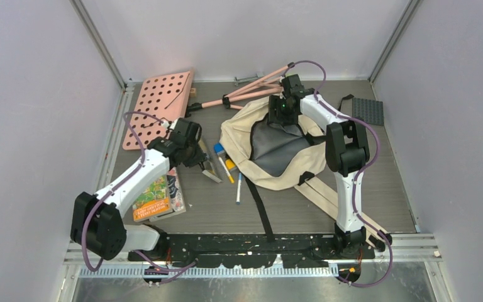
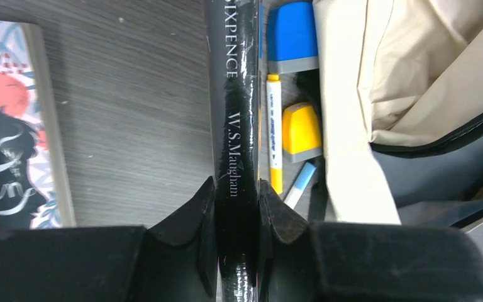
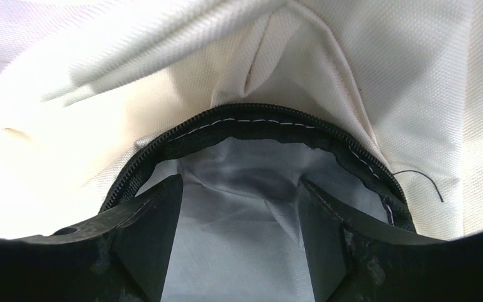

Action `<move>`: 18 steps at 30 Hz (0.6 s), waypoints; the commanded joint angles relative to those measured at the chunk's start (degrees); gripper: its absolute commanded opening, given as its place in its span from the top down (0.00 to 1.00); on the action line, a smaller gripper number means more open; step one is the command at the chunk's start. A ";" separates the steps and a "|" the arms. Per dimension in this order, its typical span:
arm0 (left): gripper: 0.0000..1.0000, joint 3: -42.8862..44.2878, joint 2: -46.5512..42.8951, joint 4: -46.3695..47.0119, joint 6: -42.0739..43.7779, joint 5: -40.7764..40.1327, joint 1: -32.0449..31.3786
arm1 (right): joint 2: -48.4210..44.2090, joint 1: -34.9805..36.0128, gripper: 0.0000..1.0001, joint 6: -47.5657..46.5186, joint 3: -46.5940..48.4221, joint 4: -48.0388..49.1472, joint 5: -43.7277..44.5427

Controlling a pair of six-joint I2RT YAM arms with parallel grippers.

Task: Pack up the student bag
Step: Pick up the book from the center of the board.

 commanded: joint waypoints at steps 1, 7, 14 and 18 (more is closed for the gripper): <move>1.00 6.60 -5.95 -1.17 7.86 -2.30 0.29 | -1.89 0.43 0.27 -1.96 5.83 -3.45 0.67; 1.00 14.78 -6.41 -2.23 19.02 8.37 0.14 | -1.08 0.16 0.26 -2.80 9.65 -5.59 -0.25; 1.00 27.07 2.92 4.32 22.39 31.73 -2.51 | -0.04 -0.71 0.25 -2.30 11.39 -6.50 -1.85; 1.00 28.25 8.42 11.80 19.59 39.49 -3.55 | 0.86 -1.16 0.25 -2.03 11.66 -6.56 -2.34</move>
